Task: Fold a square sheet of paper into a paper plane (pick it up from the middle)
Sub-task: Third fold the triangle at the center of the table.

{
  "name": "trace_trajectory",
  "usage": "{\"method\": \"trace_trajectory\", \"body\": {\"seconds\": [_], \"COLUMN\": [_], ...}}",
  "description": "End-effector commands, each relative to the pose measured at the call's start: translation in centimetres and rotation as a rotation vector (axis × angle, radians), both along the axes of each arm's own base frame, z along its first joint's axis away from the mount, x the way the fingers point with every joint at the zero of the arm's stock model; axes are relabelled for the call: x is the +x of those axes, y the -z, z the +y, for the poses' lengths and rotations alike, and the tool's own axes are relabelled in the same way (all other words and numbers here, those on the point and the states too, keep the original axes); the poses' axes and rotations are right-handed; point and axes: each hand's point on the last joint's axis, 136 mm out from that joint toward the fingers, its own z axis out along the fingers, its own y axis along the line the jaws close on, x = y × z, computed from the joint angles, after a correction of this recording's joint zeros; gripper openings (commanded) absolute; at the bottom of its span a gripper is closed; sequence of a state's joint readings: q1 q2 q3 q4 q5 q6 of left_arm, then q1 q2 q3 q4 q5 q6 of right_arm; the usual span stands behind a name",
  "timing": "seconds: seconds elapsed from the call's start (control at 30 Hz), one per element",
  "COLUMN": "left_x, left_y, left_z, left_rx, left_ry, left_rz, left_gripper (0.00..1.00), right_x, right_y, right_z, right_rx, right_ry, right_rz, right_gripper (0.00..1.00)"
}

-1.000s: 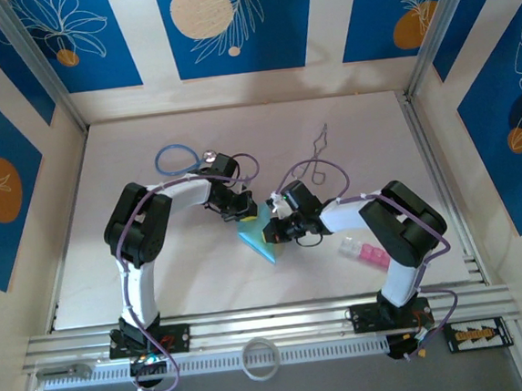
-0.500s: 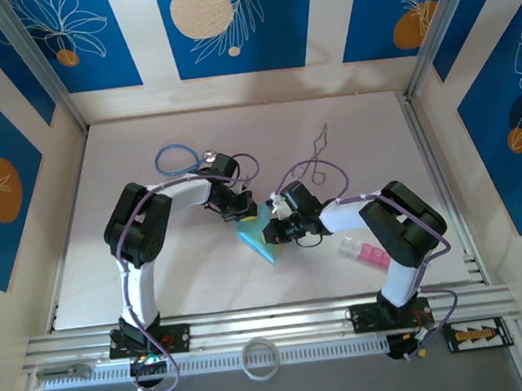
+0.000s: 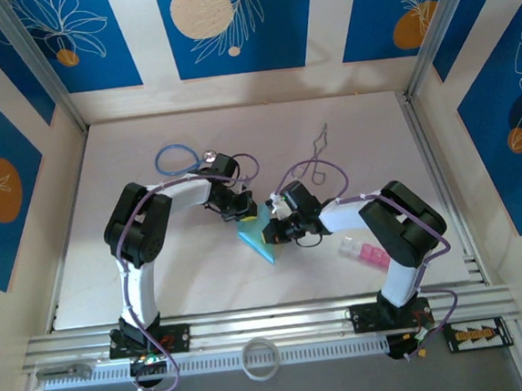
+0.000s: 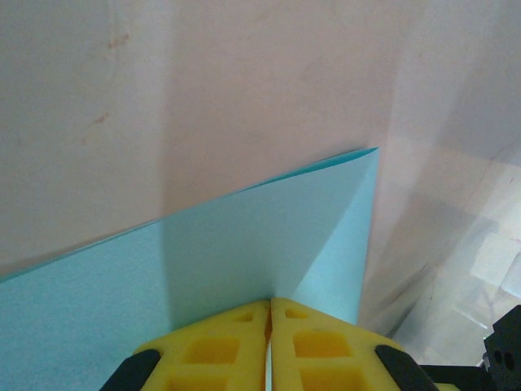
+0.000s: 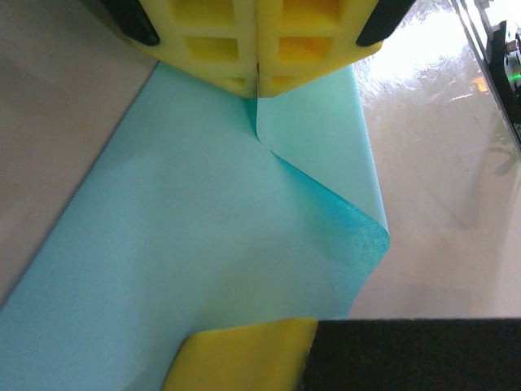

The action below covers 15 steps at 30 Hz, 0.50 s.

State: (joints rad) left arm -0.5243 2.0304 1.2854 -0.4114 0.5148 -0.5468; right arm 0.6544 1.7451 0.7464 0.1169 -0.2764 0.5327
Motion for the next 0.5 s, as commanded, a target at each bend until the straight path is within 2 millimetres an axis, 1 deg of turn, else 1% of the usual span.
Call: {"method": "trace_trajectory", "body": {"seconds": [0.0, 0.3, 0.4, 0.47], "left_x": [-0.7, -0.6, -0.4, -0.1], "left_y": [1.5, 1.4, 1.0, 0.3], "left_z": [1.5, 1.4, 1.2, 0.9], "left_rx": [0.085, 0.081, 0.072, 0.058], "left_ry": [-0.005, -0.007, -0.007, -0.007], "left_rz": [0.015, 0.01, -0.002, -0.015], "left_gripper": [0.1, 0.1, 0.11, 0.12], "right_x": [-0.4, -0.4, -0.5, -0.5], "right_y": [0.7, 0.9, 1.1, 1.2], "right_z": [0.1, 0.1, -0.1, -0.2], "right_rx": [-0.025, -0.028, -0.036, -0.041], "right_ry": [-0.015, -0.014, -0.01, -0.01], "right_rz": [0.025, 0.03, 0.033, 0.036], "right_gripper": [0.0, 0.0, 0.0, 0.0]}}
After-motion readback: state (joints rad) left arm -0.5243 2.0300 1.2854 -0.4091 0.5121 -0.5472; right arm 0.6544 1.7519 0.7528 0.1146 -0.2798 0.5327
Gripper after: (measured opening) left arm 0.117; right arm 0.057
